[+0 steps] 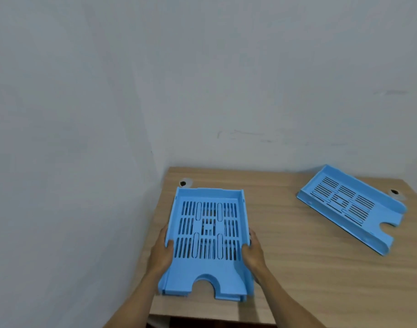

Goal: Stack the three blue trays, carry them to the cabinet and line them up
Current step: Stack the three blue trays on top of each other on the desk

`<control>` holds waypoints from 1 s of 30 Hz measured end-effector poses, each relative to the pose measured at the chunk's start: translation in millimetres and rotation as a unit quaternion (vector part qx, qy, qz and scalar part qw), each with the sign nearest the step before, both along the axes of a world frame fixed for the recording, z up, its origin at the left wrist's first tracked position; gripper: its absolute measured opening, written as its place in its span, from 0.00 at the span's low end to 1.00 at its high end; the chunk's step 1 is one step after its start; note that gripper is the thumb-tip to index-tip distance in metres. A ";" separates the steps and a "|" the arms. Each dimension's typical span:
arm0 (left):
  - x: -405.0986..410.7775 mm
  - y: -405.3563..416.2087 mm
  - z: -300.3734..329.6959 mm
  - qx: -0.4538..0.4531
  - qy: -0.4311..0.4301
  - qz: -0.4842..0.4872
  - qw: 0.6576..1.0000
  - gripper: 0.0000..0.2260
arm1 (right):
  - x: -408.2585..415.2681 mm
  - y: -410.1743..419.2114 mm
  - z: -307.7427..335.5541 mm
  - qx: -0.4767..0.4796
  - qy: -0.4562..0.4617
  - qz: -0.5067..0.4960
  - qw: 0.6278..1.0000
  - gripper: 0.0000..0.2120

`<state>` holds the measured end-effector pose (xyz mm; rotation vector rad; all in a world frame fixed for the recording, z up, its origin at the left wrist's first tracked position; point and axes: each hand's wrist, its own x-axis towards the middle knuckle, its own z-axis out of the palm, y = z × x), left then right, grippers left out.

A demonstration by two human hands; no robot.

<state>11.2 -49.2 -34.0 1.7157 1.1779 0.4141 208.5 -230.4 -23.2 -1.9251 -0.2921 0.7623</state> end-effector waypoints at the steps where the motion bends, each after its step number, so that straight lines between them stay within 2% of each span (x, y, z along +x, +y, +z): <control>1: 1.1 0.8 -1.4 -0.003 -0.004 -0.002 1.000 0.20 | 0.7 0.6 -1.0 -0.004 -0.003 0.001 1.000 0.29; 6: 12.8 0.4 -7.6 -0.002 0.015 0.010 1.000 0.17 | 12.8 -1.1 -6.3 -0.018 0.005 0.019 1.000 0.31; 14: 60.9 -33.7 -1.0 -0.014 0.011 -0.001 1.000 0.15 | 69.8 -27.0 -11.9 -0.014 0.032 0.000 0.999 0.25; 23: 158.7 -101.8 0.6 -0.020 0.000 -0.033 0.999 0.14 | 161.1 -97.0 4.7 -0.056 -0.029 -0.021 0.998 0.22; 30: 180.4 -113.2 8.6 0.026 0.017 -0.032 0.999 0.15 | 171.0 -111.4 7.6 -0.070 -0.048 0.001 0.996 0.22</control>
